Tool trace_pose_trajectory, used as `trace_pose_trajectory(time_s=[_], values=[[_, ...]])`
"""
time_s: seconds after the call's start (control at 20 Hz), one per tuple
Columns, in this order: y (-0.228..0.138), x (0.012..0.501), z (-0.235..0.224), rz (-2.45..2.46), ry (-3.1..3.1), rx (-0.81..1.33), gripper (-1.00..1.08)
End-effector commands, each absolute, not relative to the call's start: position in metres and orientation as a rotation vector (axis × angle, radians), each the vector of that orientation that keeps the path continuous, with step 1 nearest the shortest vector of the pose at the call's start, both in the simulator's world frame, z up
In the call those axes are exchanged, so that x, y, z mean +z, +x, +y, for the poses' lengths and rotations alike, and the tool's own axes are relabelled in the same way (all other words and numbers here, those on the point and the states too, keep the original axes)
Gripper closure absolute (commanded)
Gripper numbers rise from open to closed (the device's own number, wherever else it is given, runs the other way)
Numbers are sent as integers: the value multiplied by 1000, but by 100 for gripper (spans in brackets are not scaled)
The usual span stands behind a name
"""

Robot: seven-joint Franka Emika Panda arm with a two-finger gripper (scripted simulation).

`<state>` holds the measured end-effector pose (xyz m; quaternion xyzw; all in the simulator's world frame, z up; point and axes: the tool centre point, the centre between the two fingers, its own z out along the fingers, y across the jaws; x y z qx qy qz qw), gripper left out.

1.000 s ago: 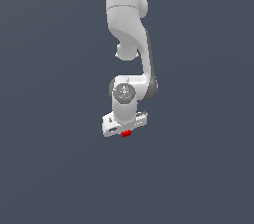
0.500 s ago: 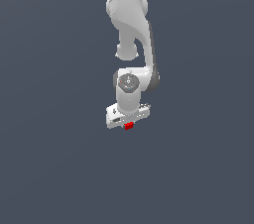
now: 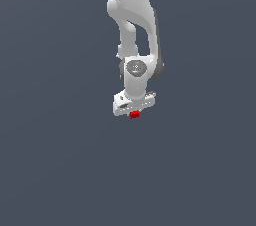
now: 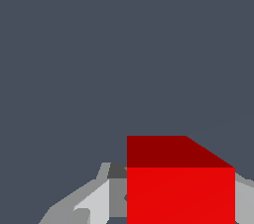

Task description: Pick up the red cube and move it to a goal position.

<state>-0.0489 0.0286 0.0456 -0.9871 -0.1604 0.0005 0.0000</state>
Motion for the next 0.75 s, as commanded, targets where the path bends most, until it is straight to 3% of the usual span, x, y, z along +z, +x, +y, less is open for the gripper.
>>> trace_pose_trajectory(time_s=[0.0, 0.7], values=[[-63, 50, 34, -504, -3101, 0, 108], [-98, 59, 49, -504, -3101, 0, 108]])
